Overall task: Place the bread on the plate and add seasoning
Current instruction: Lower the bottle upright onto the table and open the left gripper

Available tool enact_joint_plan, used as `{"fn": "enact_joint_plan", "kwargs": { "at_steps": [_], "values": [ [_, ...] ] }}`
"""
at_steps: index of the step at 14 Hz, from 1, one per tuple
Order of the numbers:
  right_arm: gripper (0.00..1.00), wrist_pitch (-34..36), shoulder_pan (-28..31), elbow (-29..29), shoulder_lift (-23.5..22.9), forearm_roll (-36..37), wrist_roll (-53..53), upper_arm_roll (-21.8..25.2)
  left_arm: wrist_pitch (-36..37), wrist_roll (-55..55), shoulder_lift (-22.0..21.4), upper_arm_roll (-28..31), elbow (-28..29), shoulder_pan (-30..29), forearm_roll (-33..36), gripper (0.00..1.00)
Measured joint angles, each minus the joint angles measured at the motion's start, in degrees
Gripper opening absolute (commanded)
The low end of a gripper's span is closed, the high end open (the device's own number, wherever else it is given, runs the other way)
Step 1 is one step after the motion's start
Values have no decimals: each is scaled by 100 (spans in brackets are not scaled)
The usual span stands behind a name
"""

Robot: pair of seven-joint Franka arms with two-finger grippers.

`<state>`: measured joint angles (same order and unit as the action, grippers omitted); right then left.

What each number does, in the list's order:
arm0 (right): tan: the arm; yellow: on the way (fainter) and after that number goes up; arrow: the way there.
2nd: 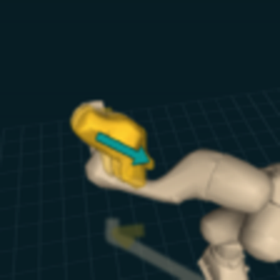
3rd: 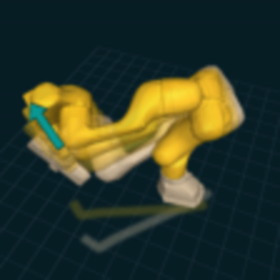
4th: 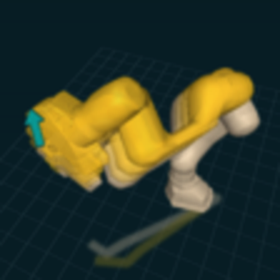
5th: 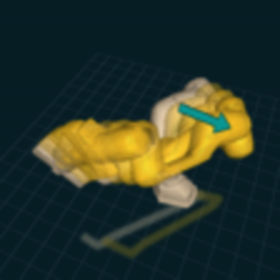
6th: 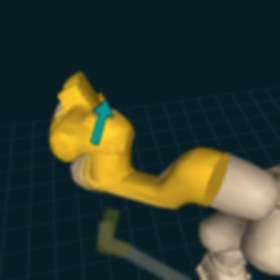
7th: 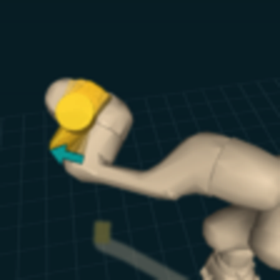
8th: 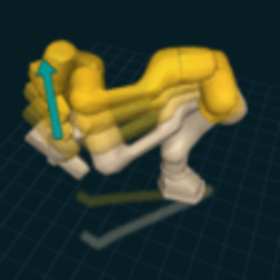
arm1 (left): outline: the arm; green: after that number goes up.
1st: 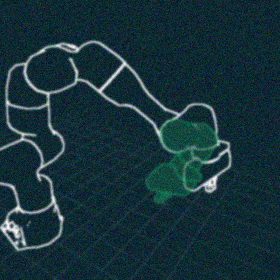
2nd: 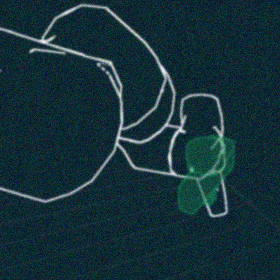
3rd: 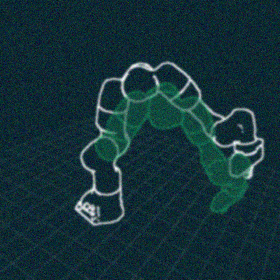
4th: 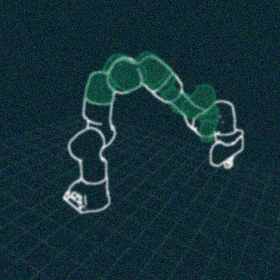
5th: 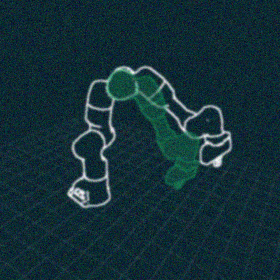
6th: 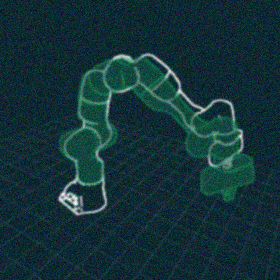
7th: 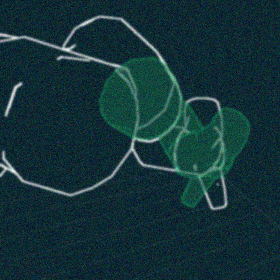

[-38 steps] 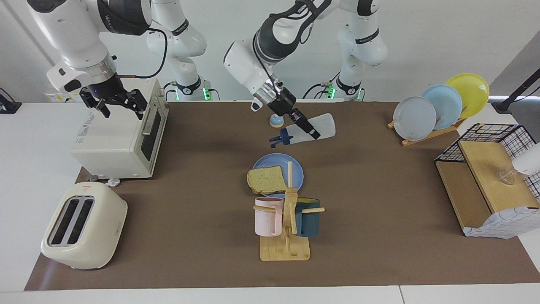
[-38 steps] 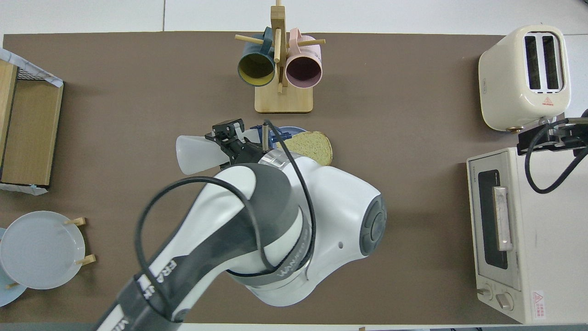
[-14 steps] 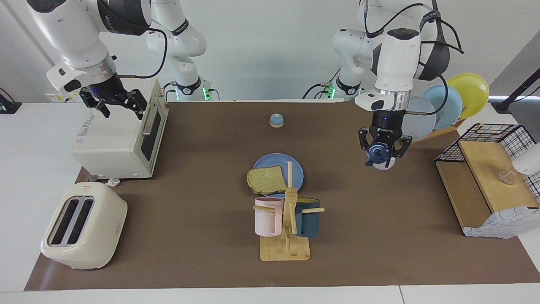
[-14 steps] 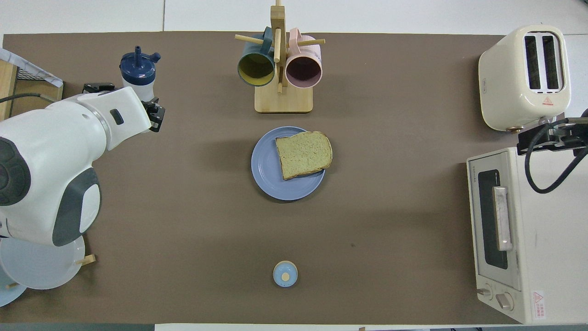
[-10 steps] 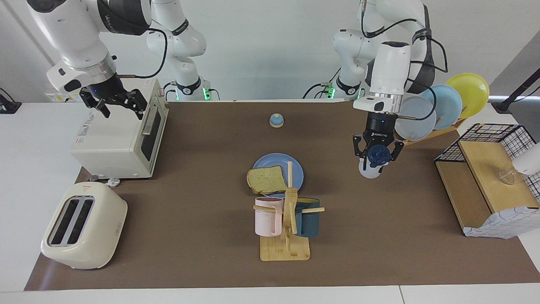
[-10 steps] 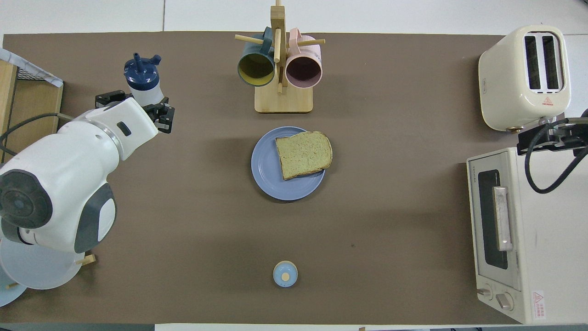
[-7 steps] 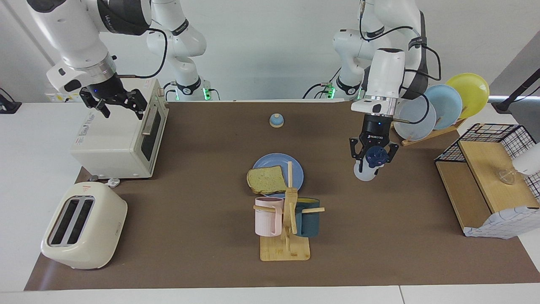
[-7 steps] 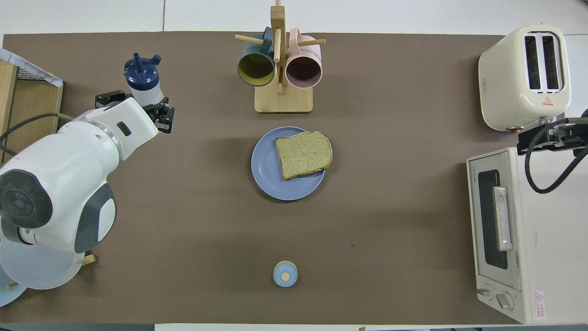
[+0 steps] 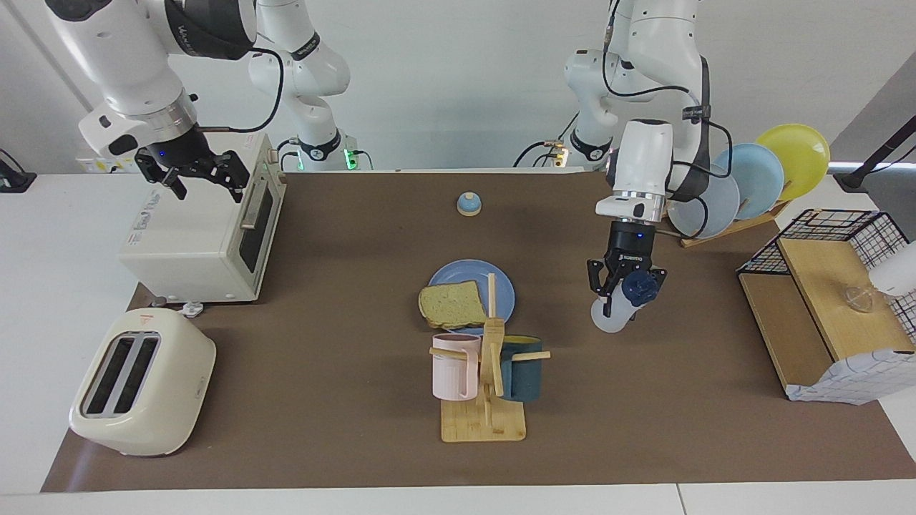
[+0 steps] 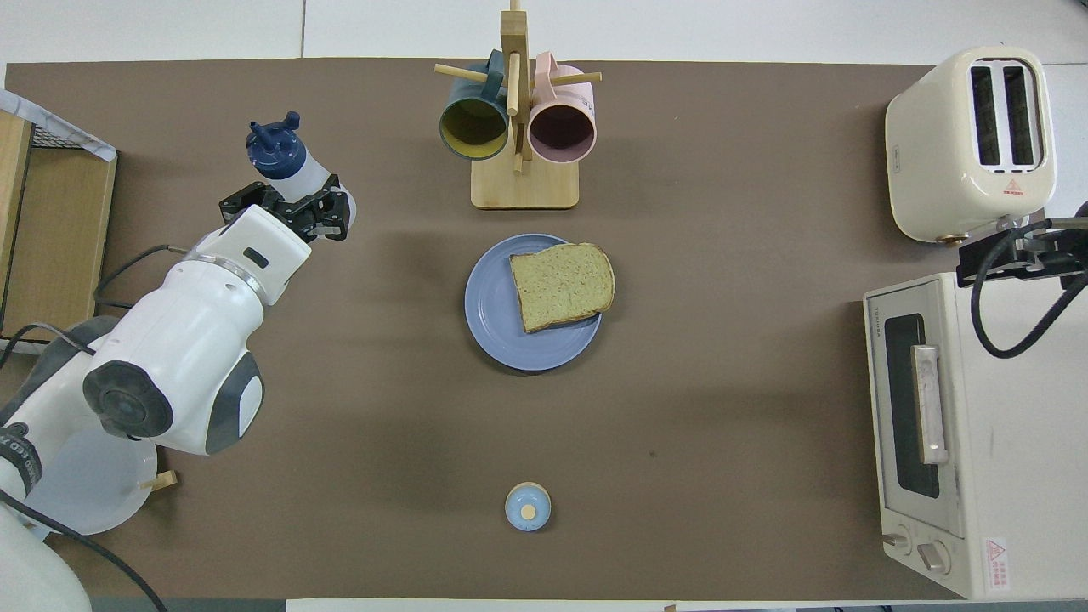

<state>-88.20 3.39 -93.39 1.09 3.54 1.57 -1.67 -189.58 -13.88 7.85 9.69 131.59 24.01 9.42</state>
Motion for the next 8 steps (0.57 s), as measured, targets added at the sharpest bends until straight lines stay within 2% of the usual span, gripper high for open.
{"fn": "enact_joint_plan", "kwargs": {
  "at_steps": [4,8],
  "values": [
    [100,0,0,0,0,0,0,0,-807,-18,551,-1,1,-90,0,0],
    [100,0,0,0,0,0,0,0,-993,-24,935,1,-113,-116,-1,0]
  ]
}}
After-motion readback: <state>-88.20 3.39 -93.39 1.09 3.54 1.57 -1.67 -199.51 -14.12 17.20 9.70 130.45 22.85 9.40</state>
